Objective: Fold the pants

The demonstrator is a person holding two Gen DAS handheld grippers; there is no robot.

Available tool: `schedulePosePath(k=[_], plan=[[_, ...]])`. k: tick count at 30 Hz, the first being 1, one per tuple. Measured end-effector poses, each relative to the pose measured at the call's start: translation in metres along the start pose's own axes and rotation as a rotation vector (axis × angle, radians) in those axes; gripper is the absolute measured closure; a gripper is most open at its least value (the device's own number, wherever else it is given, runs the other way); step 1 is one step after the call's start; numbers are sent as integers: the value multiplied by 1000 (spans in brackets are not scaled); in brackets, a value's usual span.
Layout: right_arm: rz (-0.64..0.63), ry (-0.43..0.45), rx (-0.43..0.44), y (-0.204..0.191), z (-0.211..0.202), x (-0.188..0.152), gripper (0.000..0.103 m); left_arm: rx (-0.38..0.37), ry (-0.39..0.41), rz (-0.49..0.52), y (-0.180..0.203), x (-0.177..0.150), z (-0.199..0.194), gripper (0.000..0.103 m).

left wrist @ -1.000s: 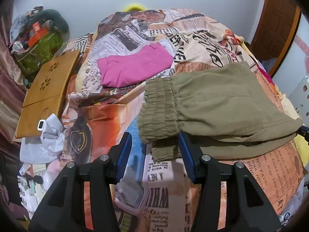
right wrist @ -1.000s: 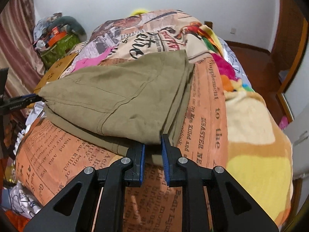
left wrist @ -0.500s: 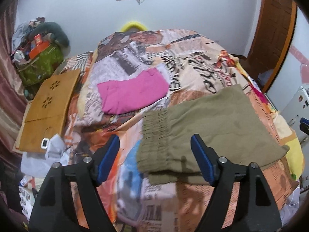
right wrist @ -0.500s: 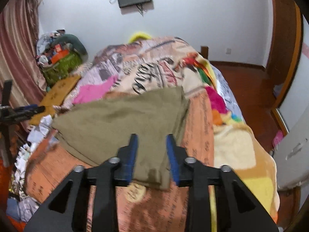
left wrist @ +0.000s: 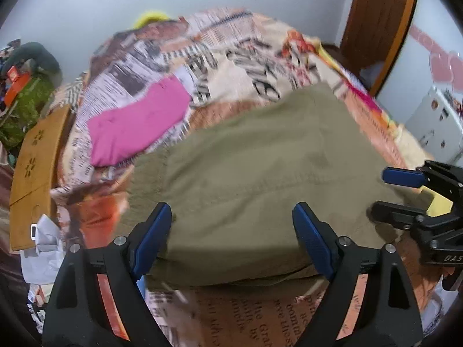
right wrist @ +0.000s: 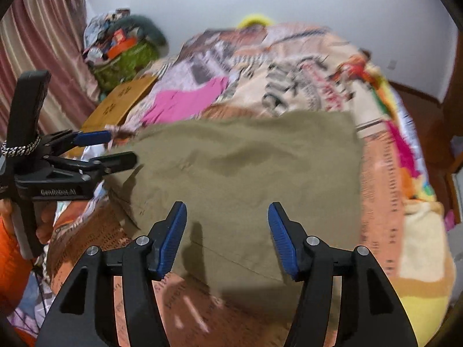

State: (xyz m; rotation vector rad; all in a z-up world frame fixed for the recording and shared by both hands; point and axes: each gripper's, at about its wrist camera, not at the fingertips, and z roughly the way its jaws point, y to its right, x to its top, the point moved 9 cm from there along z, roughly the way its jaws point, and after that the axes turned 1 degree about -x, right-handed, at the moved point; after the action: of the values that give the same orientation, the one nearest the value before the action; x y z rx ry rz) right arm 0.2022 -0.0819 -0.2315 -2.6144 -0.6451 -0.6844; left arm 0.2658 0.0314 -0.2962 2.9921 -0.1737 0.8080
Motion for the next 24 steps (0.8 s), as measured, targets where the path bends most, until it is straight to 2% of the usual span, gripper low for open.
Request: schedulePosePath(k=[2,4,9,15,20,24], plan=[[8,-58,6,1,16,-10,48,16,-44,25,5,-13,15,16],[5,-90,7,0,24,-19,48,15,-52,33,8,-23,21,15],[-18,-88,-1,4,14,-27,48,0,-42,25,6,-28,18,15],[-28,-75,-42,13,1,-36,48,32,-21,35,1,-35,6,15],[13,-68,-85,33,-11,-43,48,62,-18,-8,-19,-40,-5,15],[67,-64,-96,51,-21,-52,48,32,-38,-80,-34,-49,-6,15]])
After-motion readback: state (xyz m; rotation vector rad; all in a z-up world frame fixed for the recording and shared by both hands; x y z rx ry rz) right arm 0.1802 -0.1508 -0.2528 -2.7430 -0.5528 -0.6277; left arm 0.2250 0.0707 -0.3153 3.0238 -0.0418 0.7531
